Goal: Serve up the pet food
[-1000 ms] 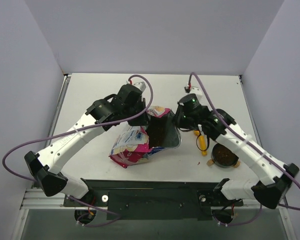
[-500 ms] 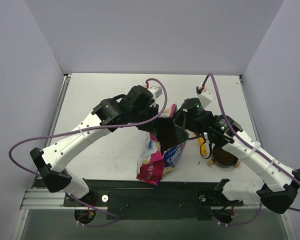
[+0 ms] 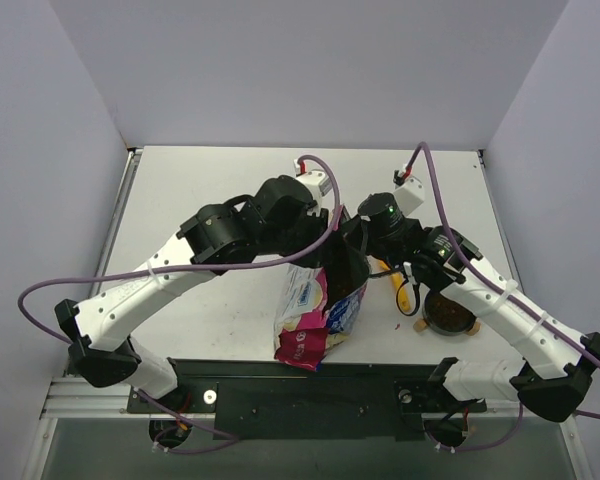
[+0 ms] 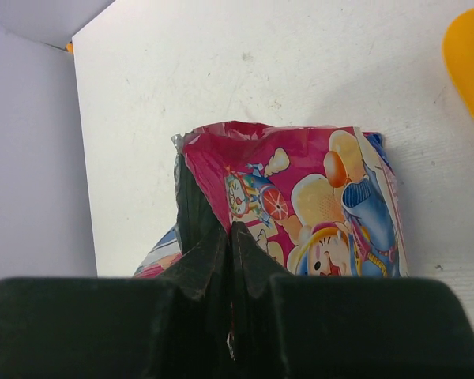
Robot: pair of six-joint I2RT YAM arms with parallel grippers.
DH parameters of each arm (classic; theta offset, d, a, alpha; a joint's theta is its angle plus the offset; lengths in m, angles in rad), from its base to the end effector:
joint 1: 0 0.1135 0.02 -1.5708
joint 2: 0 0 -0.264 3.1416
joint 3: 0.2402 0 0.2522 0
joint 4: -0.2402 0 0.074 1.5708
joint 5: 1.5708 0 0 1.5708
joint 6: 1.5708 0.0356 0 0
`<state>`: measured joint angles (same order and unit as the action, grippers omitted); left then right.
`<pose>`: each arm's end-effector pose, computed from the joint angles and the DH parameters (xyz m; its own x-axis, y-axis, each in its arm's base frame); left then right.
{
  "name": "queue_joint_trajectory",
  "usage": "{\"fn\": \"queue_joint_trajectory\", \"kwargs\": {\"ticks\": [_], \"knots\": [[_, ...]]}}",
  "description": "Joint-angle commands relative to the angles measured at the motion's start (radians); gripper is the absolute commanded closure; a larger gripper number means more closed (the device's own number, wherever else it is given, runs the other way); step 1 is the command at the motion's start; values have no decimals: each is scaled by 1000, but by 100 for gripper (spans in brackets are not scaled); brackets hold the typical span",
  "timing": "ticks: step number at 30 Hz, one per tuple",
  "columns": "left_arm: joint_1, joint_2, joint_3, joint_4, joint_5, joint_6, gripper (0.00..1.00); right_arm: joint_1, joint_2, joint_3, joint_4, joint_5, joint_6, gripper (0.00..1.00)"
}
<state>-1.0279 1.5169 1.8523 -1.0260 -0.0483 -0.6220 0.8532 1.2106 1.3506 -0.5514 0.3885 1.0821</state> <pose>0.1574 -0.2575 0.4446 -0.7545 0.1240 -0.6444 0.4877 0.7631 -0.4242 0.1806 0.1864 0.4114 -0.5375 0.6269 -0.5640 0.0120 0.6745 0.7382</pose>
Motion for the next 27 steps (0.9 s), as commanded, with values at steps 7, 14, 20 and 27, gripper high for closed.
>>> {"fn": "queue_joint_trajectory", "kwargs": {"ticks": [7, 14, 20, 27], "knots": [[-6, -83, -31, 83, -148, -18, 62, 6, -34, 117, 133, -22, -13, 100], [-4, -89, 59, -19, -263, -27, 35, 0, -8, 168, 38, -190, -278, 100], [-1, -72, 87, -37, -318, -41, 17, -9, 53, 239, -223, -258, -500, 73], [0, 2, 104, -92, -294, -50, 14, -17, 83, 312, -455, -235, -661, 40]]}}
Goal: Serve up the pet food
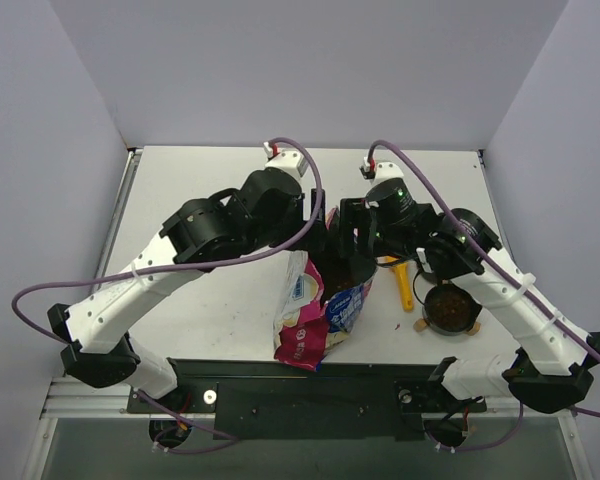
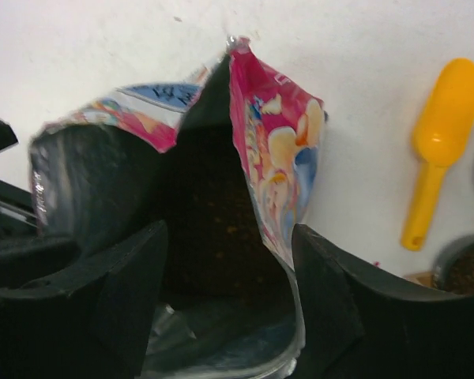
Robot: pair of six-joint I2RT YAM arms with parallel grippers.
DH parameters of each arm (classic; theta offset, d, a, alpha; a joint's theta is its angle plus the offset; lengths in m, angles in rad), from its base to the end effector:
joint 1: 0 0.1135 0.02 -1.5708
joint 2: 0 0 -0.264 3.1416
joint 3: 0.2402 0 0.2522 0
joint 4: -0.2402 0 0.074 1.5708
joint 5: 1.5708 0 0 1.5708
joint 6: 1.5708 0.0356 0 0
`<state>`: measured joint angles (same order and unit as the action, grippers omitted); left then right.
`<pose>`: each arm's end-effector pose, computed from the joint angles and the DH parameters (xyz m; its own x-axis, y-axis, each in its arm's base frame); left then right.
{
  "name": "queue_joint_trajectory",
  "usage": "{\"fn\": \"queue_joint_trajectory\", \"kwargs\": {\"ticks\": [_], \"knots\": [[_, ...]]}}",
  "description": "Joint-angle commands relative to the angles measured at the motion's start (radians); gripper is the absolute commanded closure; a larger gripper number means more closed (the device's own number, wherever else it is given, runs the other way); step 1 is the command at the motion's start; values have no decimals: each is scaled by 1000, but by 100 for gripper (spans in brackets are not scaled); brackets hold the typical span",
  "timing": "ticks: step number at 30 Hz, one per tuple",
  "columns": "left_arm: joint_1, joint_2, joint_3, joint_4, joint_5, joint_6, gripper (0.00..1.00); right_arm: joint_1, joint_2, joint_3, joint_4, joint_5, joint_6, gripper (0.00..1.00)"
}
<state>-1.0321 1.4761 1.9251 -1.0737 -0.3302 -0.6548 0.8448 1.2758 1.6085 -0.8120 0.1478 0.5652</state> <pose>0.1520 -0.2319 0.4737 -0.6503 -0.0348 -0.7589 0.3543 0.8697 -0.3436 0.1713 0.1850 0.4524 -0.6082 0.1128 -0.7857 -0.3874 0.8218 0.4179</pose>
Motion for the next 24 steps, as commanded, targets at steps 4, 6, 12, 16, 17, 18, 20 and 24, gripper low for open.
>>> {"fn": "queue_joint_trajectory", "kwargs": {"ticks": [4, 6, 12, 16, 17, 18, 20, 24], "knots": [[4, 58, 25, -80, -32, -29, 30, -10, -6, 62, -288, 61, -159, 37], [4, 46, 6, -77, -43, -29, 36, -15, -32, 32, -291, 67, -134, 37], [12, 49, -21, -65, -23, -20, 51, -32, -33, 1, -296, 1, 14, 44], [14, 91, -2, -104, 0, -12, 45, -32, -13, -19, -297, -36, 102, 61], [14, 98, 5, -115, 5, -9, 45, -30, -10, -22, -297, -40, 114, 64], [12, 105, 6, -118, 8, -3, 46, -30, -10, -36, -296, -42, 124, 64], [14, 108, 3, -111, 17, 9, 55, -29, -16, -59, -279, -51, 139, 74], [23, 101, 2, -63, 43, 40, 91, -32, -32, -74, -186, -138, 180, 100]]}}
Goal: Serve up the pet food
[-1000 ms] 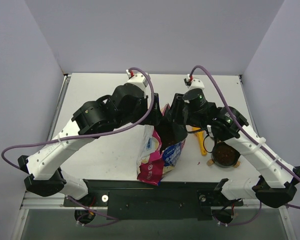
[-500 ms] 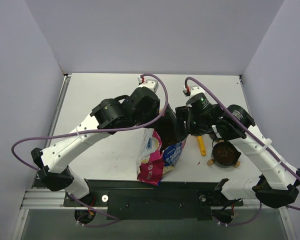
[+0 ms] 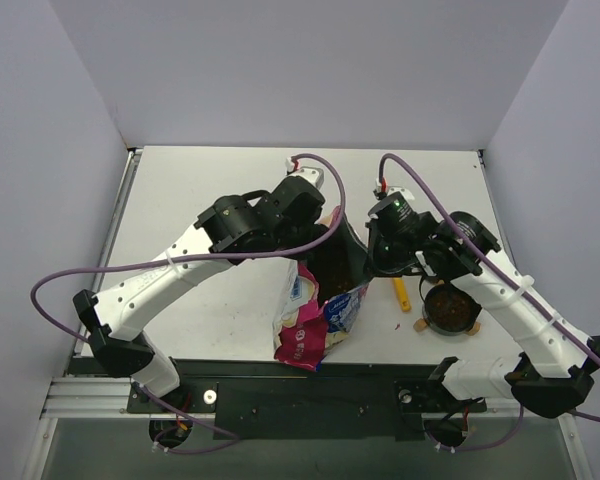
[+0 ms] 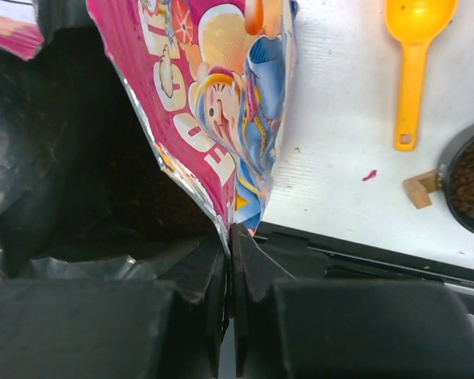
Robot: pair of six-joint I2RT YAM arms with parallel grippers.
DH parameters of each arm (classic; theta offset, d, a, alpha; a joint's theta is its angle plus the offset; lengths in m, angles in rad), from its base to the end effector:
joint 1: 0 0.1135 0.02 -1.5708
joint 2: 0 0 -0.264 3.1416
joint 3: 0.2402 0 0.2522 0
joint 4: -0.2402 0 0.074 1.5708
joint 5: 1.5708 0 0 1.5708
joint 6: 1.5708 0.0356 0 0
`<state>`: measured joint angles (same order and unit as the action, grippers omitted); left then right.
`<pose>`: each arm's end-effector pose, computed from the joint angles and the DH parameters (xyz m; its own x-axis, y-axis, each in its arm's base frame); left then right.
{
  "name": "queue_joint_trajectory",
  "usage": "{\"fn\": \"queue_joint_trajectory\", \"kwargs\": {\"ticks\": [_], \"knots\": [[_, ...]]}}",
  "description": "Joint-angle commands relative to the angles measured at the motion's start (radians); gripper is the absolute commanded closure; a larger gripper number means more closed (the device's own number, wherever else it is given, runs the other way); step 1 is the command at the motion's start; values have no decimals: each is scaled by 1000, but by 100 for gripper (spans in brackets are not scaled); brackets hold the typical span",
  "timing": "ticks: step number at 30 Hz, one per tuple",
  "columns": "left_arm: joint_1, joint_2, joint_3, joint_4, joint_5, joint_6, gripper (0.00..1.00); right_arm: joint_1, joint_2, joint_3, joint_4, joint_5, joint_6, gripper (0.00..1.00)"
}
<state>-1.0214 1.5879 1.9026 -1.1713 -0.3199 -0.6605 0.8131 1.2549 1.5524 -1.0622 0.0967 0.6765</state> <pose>0.1711 -0.2581 0.4289 -0.7423 0.0970 -0.6630 0.3123 0.9255 -0.2142 0.1630 0.1673 0.4178 -0.7937 0.0678 -0.6045 -0.2286 0.8877 0.3996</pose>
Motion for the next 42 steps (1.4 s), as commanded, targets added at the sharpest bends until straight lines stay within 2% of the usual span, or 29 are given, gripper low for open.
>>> {"fn": "queue_joint_trajectory", "kwargs": {"ticks": [1, 6, 8, 9, 11, 16, 21, 26, 28, 29, 31, 32, 33, 34, 35, 37, 39, 42], "knots": [[15, -14, 21, 73, 53, 53, 96, 0, -21, -18, 91, -138, 90, 100], [50, -39, 26, 310, 217, 128, 100, -18, -75, -44, 428, -252, 282, 100], [81, -43, 20, 393, 315, 110, 100, -22, -87, -80, 540, -249, 441, 100], [102, -54, 13, 419, 396, 87, 100, -22, -92, -106, 612, -250, 483, 100], [130, -75, -20, 476, 464, 62, 100, -6, -100, -110, 645, -212, 547, 100], [149, -83, -42, 575, 677, 99, 100, 46, -155, -112, 669, -34, 610, 100], [165, 0, 47, 541, 740, 179, 100, 115, -187, -144, 668, 83, 626, 100], [185, 73, 177, 444, 780, 240, 100, 141, -189, -158, 653, 107, 626, 100], [193, 76, 168, 414, 736, 242, 100, 127, -186, -146, 637, 94, 580, 100], [196, 76, 159, 394, 726, 242, 100, 124, -189, -128, 596, 121, 504, 100], [195, 67, 136, 365, 682, 240, 100, 112, -181, -22, 425, 206, 372, 100], [201, 55, 128, 361, 662, 237, 100, 72, -173, 56, 277, 225, 347, 96], [202, 46, 100, 367, 659, 236, 100, 34, -166, 90, 221, 216, 303, 83], [210, 23, 83, 377, 645, 230, 100, -59, -170, 87, 140, 193, 285, 78], [214, 6, 43, 399, 625, 223, 100, -98, -198, 40, 121, 128, 241, 67], [250, -34, -18, 439, 622, 196, 100, -215, -253, -45, 84, 19, 171, 52], [288, -63, -60, 464, 646, 162, 100, -313, -291, -106, 27, -63, 92, 44], [322, -85, -100, 476, 685, 144, 100, -327, -299, -150, -31, -164, 17, 35]]}}
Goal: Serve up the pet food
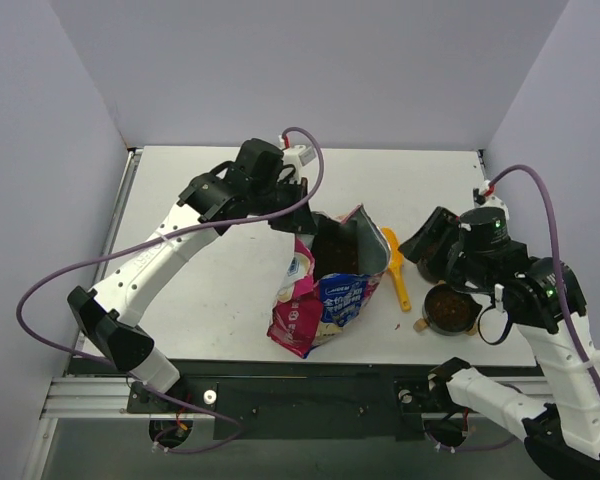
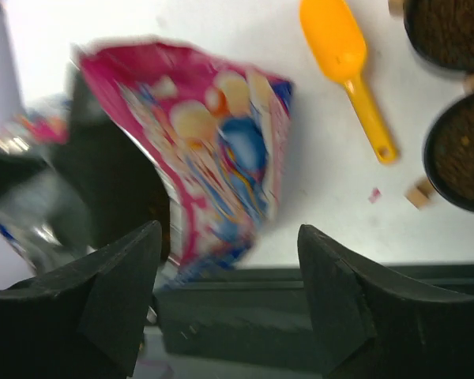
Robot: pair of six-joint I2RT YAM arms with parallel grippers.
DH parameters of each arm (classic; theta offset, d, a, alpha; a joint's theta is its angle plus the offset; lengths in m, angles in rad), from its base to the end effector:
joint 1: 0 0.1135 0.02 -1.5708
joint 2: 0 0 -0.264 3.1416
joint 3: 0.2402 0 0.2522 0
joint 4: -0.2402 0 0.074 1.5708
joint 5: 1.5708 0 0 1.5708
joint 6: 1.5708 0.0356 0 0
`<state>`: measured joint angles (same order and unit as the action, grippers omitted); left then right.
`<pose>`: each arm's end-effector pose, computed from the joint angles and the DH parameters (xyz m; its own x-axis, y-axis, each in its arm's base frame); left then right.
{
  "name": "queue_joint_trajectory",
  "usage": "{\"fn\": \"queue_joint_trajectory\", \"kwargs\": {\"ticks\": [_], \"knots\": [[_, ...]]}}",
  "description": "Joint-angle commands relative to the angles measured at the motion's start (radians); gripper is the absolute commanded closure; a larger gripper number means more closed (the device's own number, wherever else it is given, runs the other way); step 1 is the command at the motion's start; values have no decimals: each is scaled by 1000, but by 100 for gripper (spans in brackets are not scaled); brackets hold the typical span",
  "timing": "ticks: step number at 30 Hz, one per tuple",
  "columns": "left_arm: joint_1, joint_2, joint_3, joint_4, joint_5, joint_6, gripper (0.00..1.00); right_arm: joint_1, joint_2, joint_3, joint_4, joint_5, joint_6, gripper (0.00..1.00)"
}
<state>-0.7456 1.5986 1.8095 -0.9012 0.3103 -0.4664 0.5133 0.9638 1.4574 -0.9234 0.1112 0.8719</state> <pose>0.2406 -0.2370 0.4186 -0.7861 0.1431 -0.6013 0.5212 0.6765 -0.5204 0.1380 0.0732 0.4537 -0.5399 0.5691 -0.6203 0.0205 0.7455 0.6662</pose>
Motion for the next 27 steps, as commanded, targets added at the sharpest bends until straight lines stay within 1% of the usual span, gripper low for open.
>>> {"fn": "queue_joint_trajectory", "kwargs": {"ticks": [1, 4, 9, 11, 14, 18, 20, 22, 23, 24, 25, 26, 27], "knots": [[48, -95, -10, 206, 68, -51, 100, -27, -5, -71, -172, -197, -198, 34], [46, -92, -36, 228, 105, -75, 100, -25, 15, -74, -163, -222, -208, 33], [46, -92, -55, 237, 122, -94, 100, -19, 41, 30, -147, -166, -240, 32], [46, -92, -50, 226, 121, -92, 100, -18, 61, 64, -150, -171, -246, 32], [46, -91, -38, 202, 115, -87, 100, -9, 101, 75, -131, -194, -249, 33], [46, -80, -4, 153, 84, -81, 100, 1, 144, 87, -123, -186, -269, 35], [45, -74, 1, 143, 88, -87, 100, -1, 165, 64, -103, -188, -267, 39], [32, -68, 4, 139, 87, -90, 100, 17, 185, 47, -74, -197, -257, 48], [29, -66, 8, 136, 84, -90, 100, 27, 203, 46, -66, -191, -249, 56], [22, -63, 10, 131, 78, -86, 100, 53, 213, 47, -55, -182, -238, 60], [19, -60, 20, 119, 66, -83, 100, 82, 236, 52, -55, -159, -217, 67], [11, -52, 25, 113, 65, -75, 100, 96, 246, 54, -54, -153, -202, 72], [5, -48, 37, 104, 62, -71, 100, 123, 269, 57, -52, -137, -164, 86]]}}
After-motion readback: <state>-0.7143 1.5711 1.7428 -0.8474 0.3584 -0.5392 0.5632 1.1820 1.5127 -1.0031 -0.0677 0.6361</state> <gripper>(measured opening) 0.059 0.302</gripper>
